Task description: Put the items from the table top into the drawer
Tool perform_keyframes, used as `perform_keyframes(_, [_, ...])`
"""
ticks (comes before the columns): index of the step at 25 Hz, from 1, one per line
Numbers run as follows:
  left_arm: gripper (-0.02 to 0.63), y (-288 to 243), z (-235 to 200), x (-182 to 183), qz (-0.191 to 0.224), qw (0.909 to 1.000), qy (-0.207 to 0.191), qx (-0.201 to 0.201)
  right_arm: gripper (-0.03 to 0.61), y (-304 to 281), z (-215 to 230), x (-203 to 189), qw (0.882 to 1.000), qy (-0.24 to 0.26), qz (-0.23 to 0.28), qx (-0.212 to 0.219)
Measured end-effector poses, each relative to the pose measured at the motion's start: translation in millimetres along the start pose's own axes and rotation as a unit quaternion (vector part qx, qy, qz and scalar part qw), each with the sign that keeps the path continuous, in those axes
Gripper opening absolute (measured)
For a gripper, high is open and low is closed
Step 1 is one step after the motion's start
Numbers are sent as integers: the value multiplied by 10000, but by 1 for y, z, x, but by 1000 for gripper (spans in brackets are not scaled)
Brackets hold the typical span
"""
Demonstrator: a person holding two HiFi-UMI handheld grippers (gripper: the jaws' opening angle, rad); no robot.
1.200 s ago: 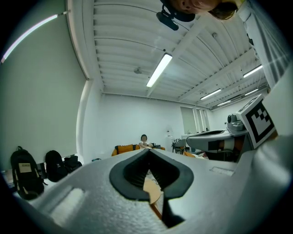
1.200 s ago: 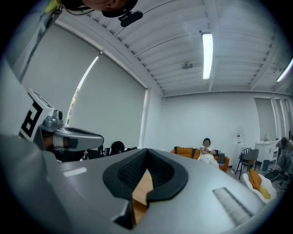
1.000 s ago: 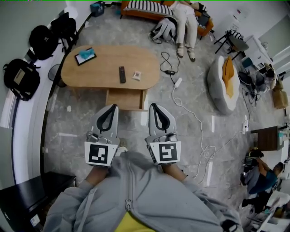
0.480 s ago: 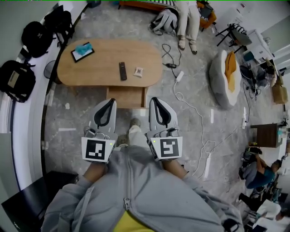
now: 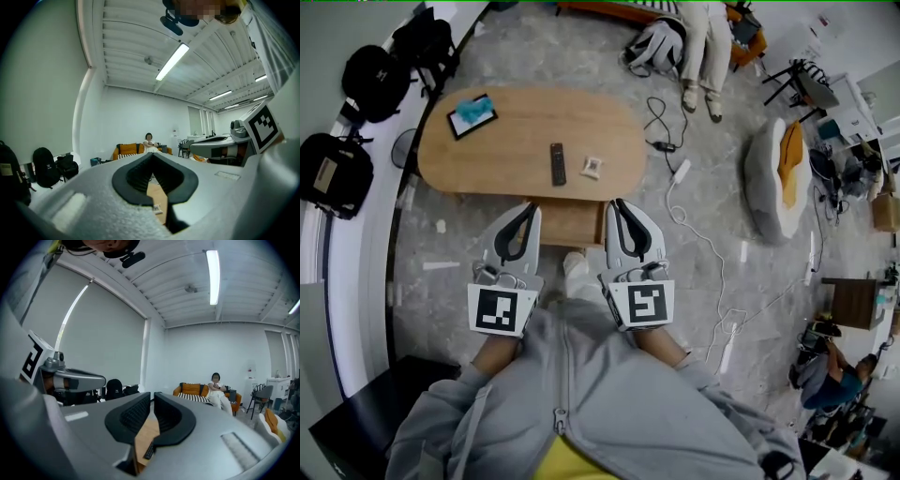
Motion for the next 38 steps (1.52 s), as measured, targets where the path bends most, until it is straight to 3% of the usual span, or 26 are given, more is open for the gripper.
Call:
perform_keyframes(8, [2, -89, -27, -8, -108, 9996, -43, 263, 34, -96, 52, -11, 9979, 237, -190, 576])
perform_keyframes(19, [2, -162, -54, -46, -705, 9963, -151, 476, 94, -191, 95, -77, 9892, 83, -955, 1108])
perform_keyframes(29, [2, -201, -77, -120, -1154, 9933, -73, -68, 106, -254, 97, -171, 9809, 64, -1543, 1184])
perform_keyframes(36, [2, -223, -94, -190, -1323, 9897, 334, -438, 114, -288, 86, -250, 9741, 136, -1962, 1118])
perform_keyframes(38, [2, -230, -98, -211, -1397, 9882, 284, -554, 115, -297, 82, -273, 9703, 190, -2129, 1133])
Point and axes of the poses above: the fingertips, and each gripper's own axes: y backward along the fingers, z to its right, x out of its top, the point moved 10 cm from there along y, backward along the fingers, and after that the axes turned 7 degrees about -y, right-handed, at the moved point
